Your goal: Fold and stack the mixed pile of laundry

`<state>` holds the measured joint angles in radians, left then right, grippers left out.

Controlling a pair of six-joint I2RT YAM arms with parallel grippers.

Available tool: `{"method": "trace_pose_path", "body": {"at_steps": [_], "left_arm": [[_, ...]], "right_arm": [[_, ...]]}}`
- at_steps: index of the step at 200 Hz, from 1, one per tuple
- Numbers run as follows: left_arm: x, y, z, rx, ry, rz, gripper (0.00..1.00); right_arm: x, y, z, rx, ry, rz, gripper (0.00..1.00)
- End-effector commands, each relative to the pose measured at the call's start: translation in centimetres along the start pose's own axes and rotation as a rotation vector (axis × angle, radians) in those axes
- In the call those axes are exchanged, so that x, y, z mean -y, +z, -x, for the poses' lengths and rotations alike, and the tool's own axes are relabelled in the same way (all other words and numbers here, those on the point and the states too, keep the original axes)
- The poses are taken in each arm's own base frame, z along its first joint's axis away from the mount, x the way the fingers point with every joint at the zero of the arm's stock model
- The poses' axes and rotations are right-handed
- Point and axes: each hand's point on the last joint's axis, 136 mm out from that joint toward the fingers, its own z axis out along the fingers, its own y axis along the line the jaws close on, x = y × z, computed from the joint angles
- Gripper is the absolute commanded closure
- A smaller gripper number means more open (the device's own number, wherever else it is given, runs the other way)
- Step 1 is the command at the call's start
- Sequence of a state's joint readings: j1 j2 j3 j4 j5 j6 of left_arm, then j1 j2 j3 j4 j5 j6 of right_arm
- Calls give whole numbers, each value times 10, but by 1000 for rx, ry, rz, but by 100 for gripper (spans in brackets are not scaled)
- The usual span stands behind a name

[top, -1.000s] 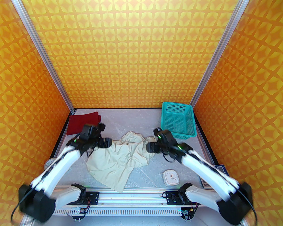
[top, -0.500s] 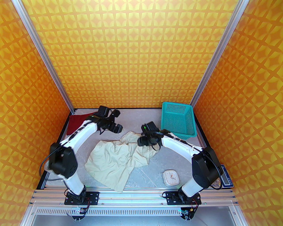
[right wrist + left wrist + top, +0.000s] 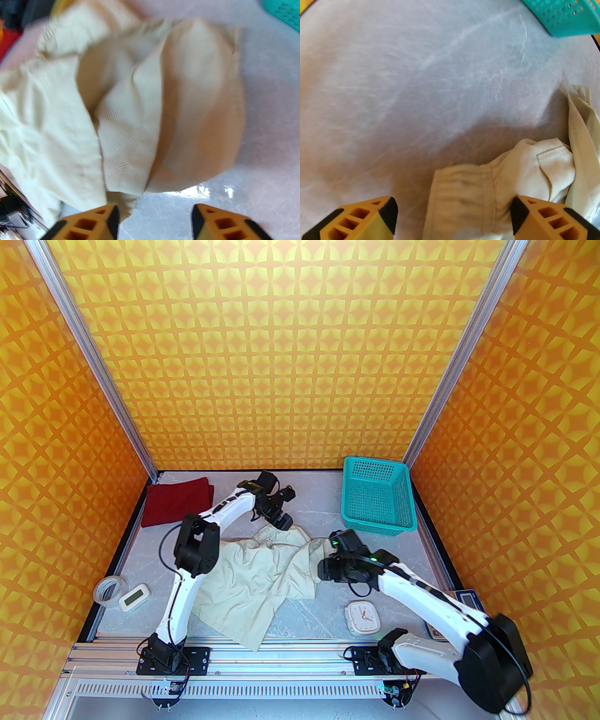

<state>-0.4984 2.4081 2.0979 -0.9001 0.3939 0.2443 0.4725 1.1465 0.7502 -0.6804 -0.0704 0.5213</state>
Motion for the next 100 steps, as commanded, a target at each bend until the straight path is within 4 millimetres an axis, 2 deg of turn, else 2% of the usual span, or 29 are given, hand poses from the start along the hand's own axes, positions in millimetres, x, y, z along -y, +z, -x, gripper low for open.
{"method": "trace_pose_path", "body": {"at_steps": [1,16,27,38,53,64,79,100], "left_arm": [[18,0,-7,-48,12,-73,24],[18,7,-14,-66,3,-79,30],[18,9,-17,-71,-1,-84,38],[21,9,-15,-56,-1,-101,51],[28,1,-6,-3,5,-120,74],[31,-10,6,49,13,-119,87],[32,-31,26,139,19,-97,100],[26,-80,58,308,-10,-55,100]], "right_arm": [[14,9,-9,-39,90,-11,37],[17,24,-16,-82,116,-4,36],[16,38,-21,-106,139,19,35],[12,51,-22,-114,158,48,36],[3,66,-13,-92,157,100,37],[-1,75,-3,-66,147,118,40],[-10,86,18,-23,106,141,51],[-18,91,51,43,36,123,75]]}}
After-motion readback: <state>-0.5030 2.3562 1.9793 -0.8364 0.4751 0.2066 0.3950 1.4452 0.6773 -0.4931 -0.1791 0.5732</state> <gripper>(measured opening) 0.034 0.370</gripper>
